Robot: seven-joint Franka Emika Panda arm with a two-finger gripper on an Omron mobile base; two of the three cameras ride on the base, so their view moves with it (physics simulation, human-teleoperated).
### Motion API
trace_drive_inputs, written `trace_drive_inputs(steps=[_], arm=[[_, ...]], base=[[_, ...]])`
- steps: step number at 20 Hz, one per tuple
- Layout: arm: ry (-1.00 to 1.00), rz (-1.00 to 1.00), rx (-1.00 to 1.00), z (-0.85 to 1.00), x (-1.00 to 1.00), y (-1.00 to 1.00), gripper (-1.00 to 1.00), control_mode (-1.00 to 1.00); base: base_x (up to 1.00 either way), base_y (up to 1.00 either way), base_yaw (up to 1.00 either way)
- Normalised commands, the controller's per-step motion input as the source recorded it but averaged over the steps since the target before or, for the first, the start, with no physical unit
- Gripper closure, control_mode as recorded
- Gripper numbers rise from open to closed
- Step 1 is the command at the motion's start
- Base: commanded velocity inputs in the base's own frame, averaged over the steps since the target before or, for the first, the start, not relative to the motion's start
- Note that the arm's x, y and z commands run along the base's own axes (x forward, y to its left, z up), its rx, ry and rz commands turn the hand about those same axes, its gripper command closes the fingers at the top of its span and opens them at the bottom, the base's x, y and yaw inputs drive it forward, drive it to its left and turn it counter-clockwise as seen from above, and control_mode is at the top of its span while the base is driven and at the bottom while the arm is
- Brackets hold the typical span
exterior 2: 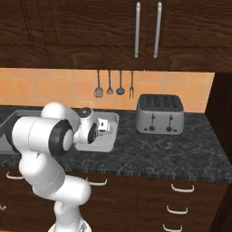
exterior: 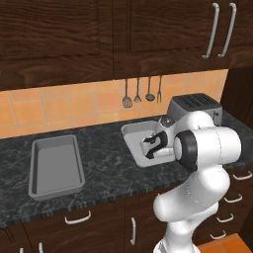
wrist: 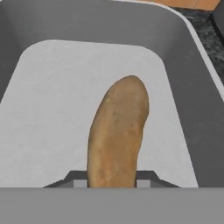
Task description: Place one sweet potato and one chicken drumstick in each tupperware on the nearby counter, to pack two identical lunches.
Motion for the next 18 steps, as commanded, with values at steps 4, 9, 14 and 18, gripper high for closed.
trace_drive_inputs(steps=[4, 9, 14, 18], arm=[[-0.05, -0.07, 0.0, 0.03, 0.06, 0.01, -1.0, -1.0], [-0.18, -0.1, 0.0, 0.71, -0.33, 0.04, -1.0, -1.0], [-0.17, 0.0, -0.02, 1.0, -0.93, 0.23, -1.0, -1.0], [0.0, 0.0, 0.1, 0.99, -1.0, 0.16, -1.0, -1.0]], base=[[0.0, 0.0, 0.0], [0.0, 0.0, 0.0], [0.0, 0.0, 0.0], [0.0, 0.0, 0.0]])
